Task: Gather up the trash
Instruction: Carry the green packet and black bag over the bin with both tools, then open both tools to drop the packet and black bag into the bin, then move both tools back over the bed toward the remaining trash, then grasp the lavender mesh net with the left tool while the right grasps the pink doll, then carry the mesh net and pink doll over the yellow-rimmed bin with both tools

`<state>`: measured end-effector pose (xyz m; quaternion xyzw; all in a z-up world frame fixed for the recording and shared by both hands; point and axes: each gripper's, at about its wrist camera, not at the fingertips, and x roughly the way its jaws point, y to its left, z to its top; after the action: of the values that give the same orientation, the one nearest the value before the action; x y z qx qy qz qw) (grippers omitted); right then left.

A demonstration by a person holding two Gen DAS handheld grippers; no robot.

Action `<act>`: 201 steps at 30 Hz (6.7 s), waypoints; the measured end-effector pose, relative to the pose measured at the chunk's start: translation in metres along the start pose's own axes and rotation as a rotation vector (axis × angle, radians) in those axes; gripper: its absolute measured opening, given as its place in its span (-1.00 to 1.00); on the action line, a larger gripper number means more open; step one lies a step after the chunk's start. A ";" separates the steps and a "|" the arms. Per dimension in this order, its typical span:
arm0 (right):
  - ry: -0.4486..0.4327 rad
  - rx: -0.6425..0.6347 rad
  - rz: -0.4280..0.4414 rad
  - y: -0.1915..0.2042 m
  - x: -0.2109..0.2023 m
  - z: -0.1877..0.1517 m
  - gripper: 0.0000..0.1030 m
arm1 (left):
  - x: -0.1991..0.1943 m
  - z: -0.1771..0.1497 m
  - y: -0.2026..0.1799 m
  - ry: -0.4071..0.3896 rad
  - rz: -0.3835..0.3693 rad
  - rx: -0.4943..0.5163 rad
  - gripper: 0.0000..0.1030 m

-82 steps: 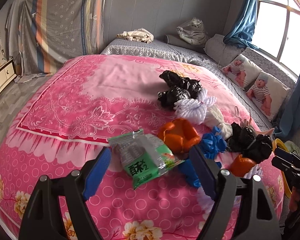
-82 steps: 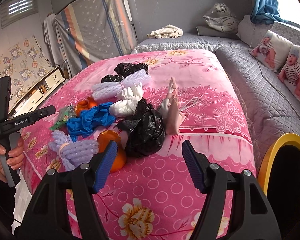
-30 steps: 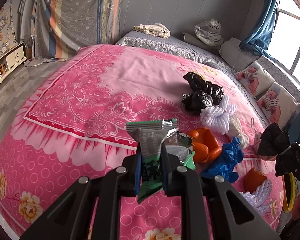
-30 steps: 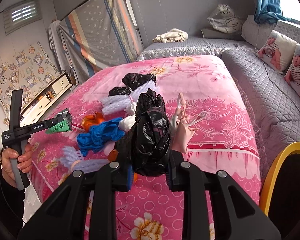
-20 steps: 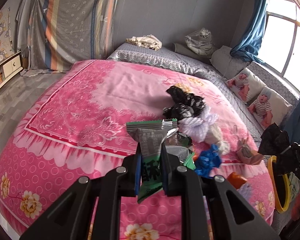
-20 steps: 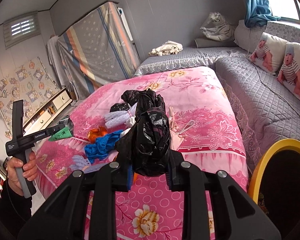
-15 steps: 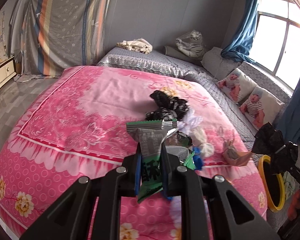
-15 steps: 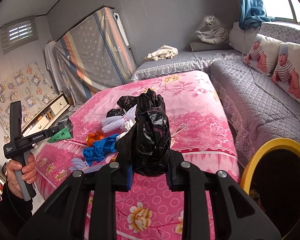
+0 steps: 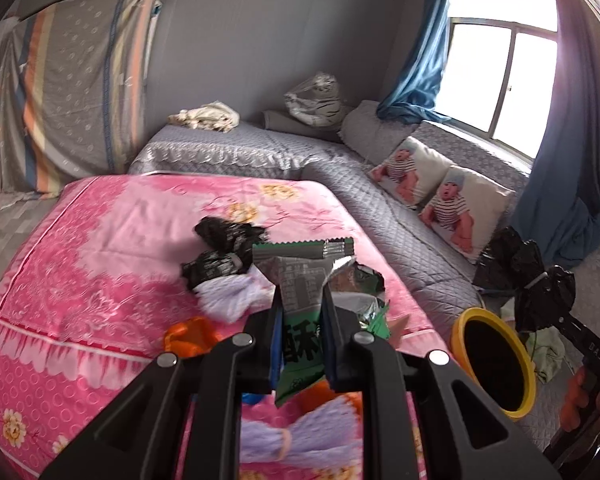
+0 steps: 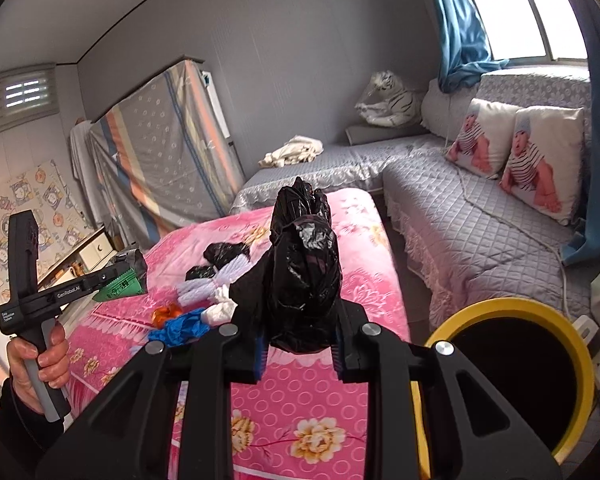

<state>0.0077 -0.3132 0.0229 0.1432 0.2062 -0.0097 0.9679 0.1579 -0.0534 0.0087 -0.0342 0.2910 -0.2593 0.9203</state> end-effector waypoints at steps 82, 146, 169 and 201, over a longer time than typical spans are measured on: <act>-0.008 0.367 -0.417 -0.206 -0.061 -0.044 -0.12 | 0.150 -0.047 -0.259 0.240 -0.431 0.233 0.05; 0.274 -0.163 -0.020 0.053 0.168 -0.028 0.59 | 0.009 -0.094 0.079 0.174 0.015 -0.057 0.53; 0.371 -0.178 -0.040 0.049 0.225 -0.049 0.35 | 0.042 -0.099 0.061 0.233 -0.006 0.011 0.28; 0.347 -0.163 -0.003 0.049 0.200 -0.037 -0.70 | 0.007 -0.088 0.037 0.129 0.105 0.091 -0.77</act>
<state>0.1795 -0.2475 -0.0763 0.0637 0.3706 0.0302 0.9261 0.1305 -0.0171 -0.0758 0.0398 0.3388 -0.2255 0.9126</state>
